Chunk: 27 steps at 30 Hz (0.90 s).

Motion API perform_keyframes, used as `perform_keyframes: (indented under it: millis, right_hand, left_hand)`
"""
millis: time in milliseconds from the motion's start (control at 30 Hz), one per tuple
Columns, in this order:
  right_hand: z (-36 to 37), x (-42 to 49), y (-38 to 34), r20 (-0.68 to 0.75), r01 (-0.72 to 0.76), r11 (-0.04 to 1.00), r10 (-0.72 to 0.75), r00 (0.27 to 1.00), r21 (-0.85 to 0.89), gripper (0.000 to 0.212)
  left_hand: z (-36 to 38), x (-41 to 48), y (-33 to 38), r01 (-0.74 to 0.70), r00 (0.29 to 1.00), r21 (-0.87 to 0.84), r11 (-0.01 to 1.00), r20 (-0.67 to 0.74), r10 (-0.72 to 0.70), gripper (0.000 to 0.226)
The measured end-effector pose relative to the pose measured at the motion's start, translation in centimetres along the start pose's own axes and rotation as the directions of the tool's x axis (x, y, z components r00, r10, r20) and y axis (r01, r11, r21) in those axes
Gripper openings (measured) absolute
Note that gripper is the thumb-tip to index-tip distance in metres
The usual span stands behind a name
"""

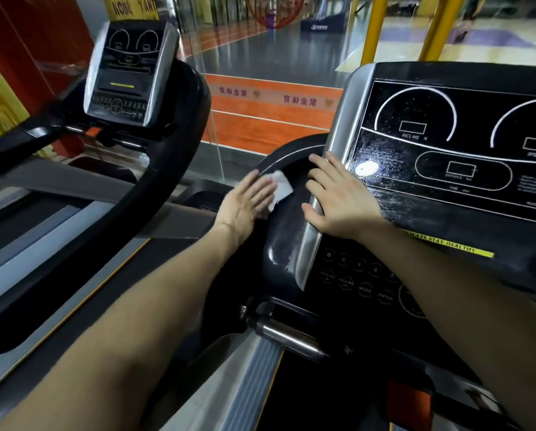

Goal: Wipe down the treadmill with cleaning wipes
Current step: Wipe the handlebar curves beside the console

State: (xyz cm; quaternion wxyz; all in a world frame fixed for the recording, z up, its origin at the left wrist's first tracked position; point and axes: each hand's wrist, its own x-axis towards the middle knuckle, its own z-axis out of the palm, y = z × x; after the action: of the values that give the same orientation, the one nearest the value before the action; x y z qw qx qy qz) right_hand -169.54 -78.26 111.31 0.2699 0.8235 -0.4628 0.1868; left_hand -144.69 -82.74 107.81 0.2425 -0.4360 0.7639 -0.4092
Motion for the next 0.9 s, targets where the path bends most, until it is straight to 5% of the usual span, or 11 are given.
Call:
perform_keyframes:
  millis: [100, 233, 367, 433, 667, 900]
  right_hand:
    - [0.0, 0.1, 0.1, 0.029, 0.0, 1.0, 0.001, 1.0, -0.006, 0.043]
    - [0.1, -0.1, 0.0, 0.012, 0.018, 1.0, -0.017, 1.0, -0.01, 0.043]
    - [0.4, 0.0, 0.2, -0.02, 0.018, 1.0, -0.018, 1.0, -0.012, 0.043]
    - [0.5, -0.1, 0.1, -0.02, 0.016, 1.0, -0.016, 1.0, -0.007, 0.045]
    - [0.2, -0.1, 0.2, -0.023, 0.032, 0.999, -0.033, 0.999, -0.04, 0.049]
    - [0.1, 0.0, 0.2, -0.015, 0.023, 1.0, -0.023, 1.0, -0.014, 0.048]
  left_hand:
    - [-1.2, 0.7, 0.6, 0.079, 0.997, -0.1, 0.992, 0.011, -0.078, 0.071]
    - [3.8, -2.1, 3.9, -0.271, 0.958, -0.071, 0.96, 0.08, 0.276, 0.071]
    - [0.6, 2.7, 0.9, -0.052, 0.996, -0.03, 0.998, -0.067, 0.05, 0.07]
    - [-1.0, 4.4, 0.3, -0.051, 0.996, 0.0, 0.999, -0.077, 0.051, 0.07]
    - [5.7, -5.5, 3.5, -0.398, 0.909, -0.162, 0.903, 0.065, 0.412, 0.07]
    - [1.7, 1.7, -1.3, -0.102, 0.981, -0.139, 0.985, -0.18, 0.076, 0.074]
